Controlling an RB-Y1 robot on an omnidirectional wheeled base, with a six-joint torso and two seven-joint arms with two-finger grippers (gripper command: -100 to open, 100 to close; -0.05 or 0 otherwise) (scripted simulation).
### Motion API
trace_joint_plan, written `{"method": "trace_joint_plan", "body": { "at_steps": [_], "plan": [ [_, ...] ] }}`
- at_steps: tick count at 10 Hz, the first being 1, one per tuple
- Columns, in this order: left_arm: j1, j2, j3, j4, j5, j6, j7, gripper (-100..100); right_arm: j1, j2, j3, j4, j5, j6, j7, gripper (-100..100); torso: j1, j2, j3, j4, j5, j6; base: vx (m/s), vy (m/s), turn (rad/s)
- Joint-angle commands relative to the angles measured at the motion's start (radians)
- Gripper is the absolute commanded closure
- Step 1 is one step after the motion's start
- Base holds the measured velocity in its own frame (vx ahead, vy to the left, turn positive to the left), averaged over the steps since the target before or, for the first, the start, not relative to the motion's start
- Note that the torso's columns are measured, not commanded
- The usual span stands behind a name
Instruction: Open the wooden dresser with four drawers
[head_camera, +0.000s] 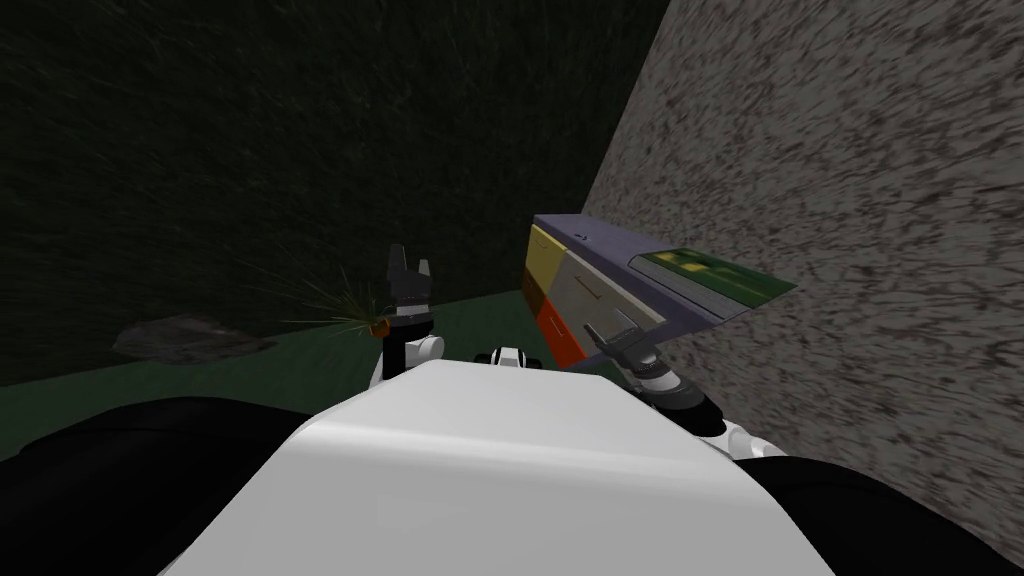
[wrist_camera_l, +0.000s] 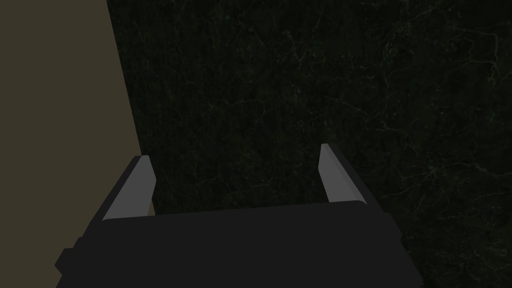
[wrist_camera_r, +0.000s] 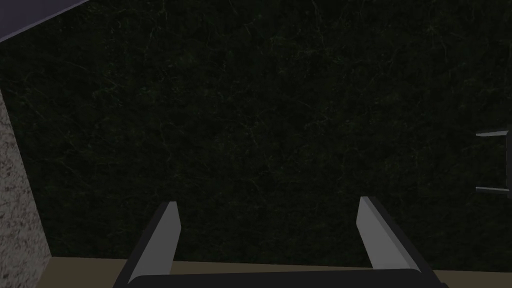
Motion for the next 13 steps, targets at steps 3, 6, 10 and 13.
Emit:
{"method": "trace_joint_plan", "body": {
  "at_steps": [3,6,10,13],
  "plan": [
    [0.0,0.0,0.0,0.0,0.0,0.0,0.0,0,0.033,-0.017,-0.065,-0.003,0.127,-0.026,0.025,-100,0.0,-0.001,-0.001,0.0,0.0,0.0,0.07,-0.004,0.092],
    [0.0,0.0,0.0,0.0,0.0,0.0,0.0,0,0.062,-0.037,-0.123,-0.003,0.218,-0.048,0.048,-100,0.0,0.0,0.0,0.0,0.0,0.0,0.069,-0.014,0.101],
    [0.0,0.0,0.0,0.0,0.0,0.0,0.0,0,0.089,-0.061,-0.179,-0.001,0.324,-0.068,0.071,-100,0.0,0.0,0.0,0.0,0.0,0.0,0.064,-0.005,0.087],
    [0.0,0.0,0.0,0.0,0.0,0.0,0.0,0,0.103,-0.074,-0.206,0.0,0.397,-0.078,0.082,-100,0.0,0.0,0.0,0.0,0.0,0.0,0.052,-0.011,0.079]
  ]
}}
